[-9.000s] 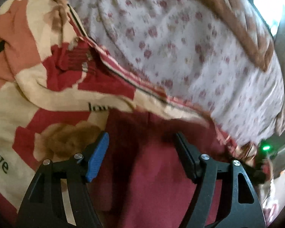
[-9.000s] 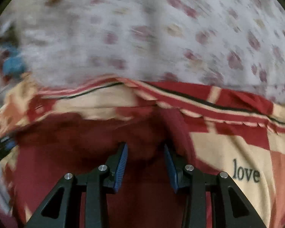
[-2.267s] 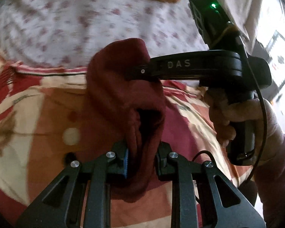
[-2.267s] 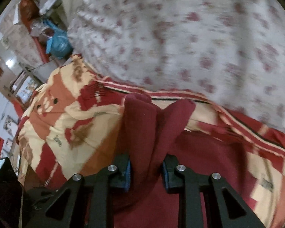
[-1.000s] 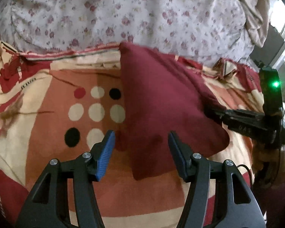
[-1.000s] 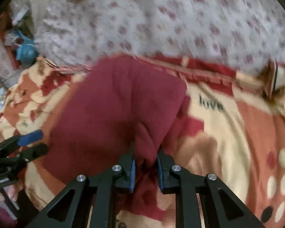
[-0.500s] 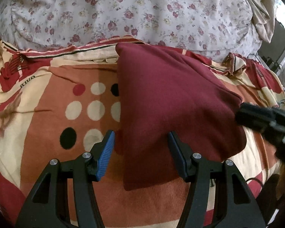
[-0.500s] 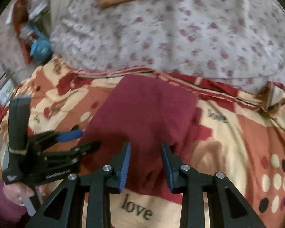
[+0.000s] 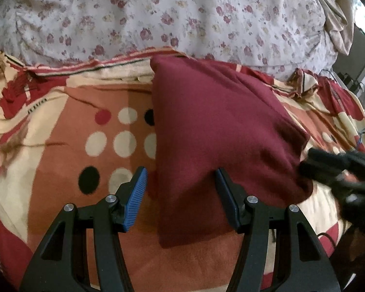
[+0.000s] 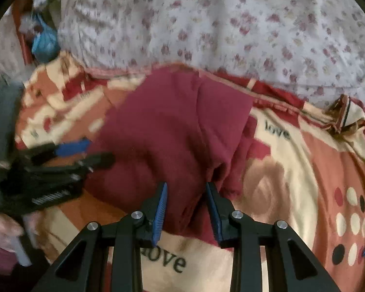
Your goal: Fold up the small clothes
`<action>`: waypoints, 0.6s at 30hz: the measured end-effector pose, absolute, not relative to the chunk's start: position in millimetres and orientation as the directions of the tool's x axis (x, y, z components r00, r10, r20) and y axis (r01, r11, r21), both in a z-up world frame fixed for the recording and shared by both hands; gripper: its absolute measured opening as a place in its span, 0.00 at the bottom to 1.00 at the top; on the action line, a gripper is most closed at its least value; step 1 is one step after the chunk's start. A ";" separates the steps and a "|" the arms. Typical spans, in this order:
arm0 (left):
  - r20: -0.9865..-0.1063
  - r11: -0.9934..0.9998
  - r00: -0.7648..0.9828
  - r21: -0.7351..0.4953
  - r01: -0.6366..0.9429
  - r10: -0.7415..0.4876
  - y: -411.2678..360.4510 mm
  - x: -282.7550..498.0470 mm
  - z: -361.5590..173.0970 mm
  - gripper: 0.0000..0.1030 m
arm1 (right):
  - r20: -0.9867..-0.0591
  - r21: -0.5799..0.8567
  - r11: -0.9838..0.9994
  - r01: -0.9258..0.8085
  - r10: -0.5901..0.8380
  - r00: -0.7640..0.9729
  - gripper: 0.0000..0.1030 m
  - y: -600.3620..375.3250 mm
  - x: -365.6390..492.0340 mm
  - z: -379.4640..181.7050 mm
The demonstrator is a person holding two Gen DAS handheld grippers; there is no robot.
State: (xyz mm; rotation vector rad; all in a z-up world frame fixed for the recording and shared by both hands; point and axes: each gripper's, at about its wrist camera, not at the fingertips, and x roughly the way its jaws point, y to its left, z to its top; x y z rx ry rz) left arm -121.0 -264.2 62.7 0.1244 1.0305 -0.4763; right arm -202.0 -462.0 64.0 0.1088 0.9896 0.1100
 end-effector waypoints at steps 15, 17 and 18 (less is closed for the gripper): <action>-0.839 0.893 0.436 -0.123 0.433 -0.326 -280.8 -90.3 61.9 0.64 | -0.845 0.170 0.978 0.123 0.081 0.528 0.41 -502.5 -86.1 28.0; -0.837 0.890 0.435 -0.126 0.438 -0.333 -282.3 -90.1 58.8 0.66 | -0.844 0.186 0.973 0.136 0.087 0.530 0.41 -509.2 -84.5 15.2; -0.837 0.889 0.432 -0.130 0.438 -0.336 -282.5 -89.8 57.4 0.67 | -0.839 0.203 0.969 0.139 0.099 0.536 0.41 -512.1 -85.7 11.4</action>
